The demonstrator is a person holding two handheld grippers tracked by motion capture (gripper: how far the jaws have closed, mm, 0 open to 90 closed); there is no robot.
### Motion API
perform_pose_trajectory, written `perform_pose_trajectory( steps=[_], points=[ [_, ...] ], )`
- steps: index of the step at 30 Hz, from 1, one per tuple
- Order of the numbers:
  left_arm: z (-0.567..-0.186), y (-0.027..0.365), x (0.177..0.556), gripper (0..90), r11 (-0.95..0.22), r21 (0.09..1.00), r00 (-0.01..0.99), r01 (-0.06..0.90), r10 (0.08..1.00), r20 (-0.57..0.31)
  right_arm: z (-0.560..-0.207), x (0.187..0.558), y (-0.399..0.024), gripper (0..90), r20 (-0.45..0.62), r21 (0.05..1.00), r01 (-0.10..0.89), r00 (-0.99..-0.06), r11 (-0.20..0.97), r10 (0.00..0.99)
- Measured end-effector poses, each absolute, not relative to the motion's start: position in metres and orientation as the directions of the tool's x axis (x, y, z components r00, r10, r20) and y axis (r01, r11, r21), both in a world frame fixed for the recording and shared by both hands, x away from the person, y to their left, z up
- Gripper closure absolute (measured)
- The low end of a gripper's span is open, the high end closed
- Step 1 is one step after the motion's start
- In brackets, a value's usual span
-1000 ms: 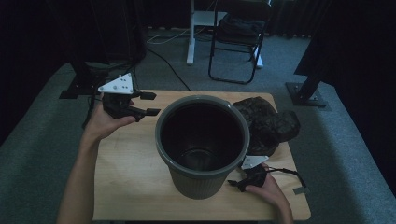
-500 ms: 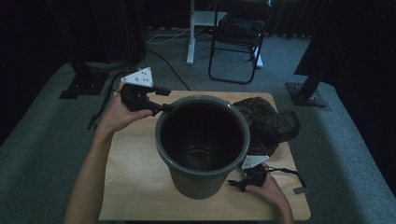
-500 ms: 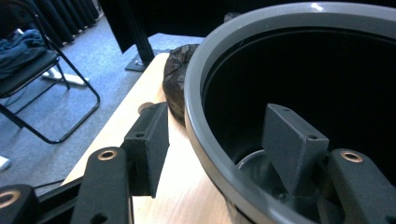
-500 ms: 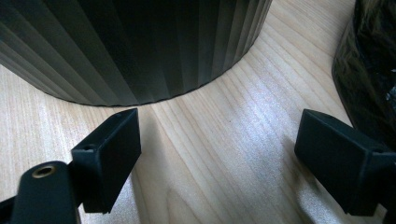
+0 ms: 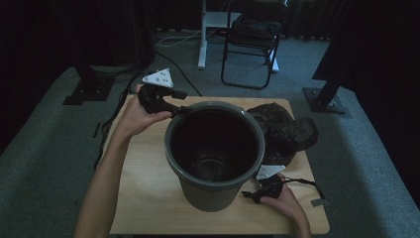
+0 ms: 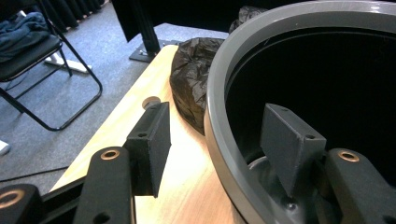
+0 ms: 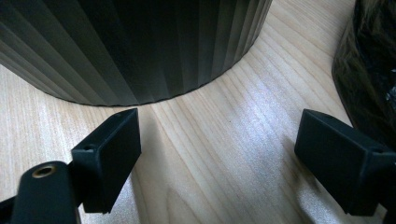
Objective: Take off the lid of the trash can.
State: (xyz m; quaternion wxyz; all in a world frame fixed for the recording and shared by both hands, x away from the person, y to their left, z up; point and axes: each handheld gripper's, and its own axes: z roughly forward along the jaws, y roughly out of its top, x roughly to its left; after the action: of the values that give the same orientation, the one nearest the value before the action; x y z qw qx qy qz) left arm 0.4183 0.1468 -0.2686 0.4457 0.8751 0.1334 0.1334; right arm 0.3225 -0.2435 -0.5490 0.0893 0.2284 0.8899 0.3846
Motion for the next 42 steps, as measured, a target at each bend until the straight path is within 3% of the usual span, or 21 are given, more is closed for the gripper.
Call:
perform_pose_trajectory(
  steps=[42],
  points=[
    [-0.286, 0.1, 0.443, 46.3, -0.61, 0.768, 0.943, 0.193, 0.333, 0.027, -0.549, 0.322, -0.243, 14.1, 0.014, 0.725, 0.336, -0.88, 0.601, 0.475]
  ],
)
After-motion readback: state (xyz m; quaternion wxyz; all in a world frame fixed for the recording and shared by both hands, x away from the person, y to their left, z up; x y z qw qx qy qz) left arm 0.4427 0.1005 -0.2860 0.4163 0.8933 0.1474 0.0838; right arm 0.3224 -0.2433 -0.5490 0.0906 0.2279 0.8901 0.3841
